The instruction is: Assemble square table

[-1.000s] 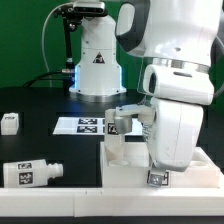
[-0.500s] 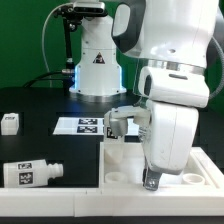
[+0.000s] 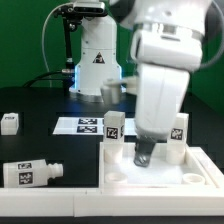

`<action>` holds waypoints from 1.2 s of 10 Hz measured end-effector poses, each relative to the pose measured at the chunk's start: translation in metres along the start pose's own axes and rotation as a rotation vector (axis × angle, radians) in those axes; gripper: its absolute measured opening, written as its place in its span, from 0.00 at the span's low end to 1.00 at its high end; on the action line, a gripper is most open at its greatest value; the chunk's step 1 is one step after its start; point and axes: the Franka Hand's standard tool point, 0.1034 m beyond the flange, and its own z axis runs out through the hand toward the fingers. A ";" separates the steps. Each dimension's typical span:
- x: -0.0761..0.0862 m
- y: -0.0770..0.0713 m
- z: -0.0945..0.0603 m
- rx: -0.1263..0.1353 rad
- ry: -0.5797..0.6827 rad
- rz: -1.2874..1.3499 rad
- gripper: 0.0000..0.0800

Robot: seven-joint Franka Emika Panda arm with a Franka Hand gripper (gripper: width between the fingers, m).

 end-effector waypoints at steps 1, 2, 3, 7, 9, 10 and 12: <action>0.001 -0.002 0.002 0.004 0.001 0.054 0.81; 0.000 -0.002 0.003 0.006 0.001 0.142 0.81; 0.000 -0.002 0.004 0.007 0.001 0.210 0.81; -0.043 0.023 0.001 0.046 -0.037 0.607 0.81; -0.058 0.011 0.003 0.169 -0.106 0.954 0.81; -0.054 0.017 0.003 0.149 -0.092 1.006 0.81; -0.054 0.015 0.004 0.147 -0.107 1.159 0.81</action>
Offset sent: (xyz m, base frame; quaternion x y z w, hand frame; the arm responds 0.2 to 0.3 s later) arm 0.0000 0.0000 0.0000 0.0000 0.0000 0.1296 0.9916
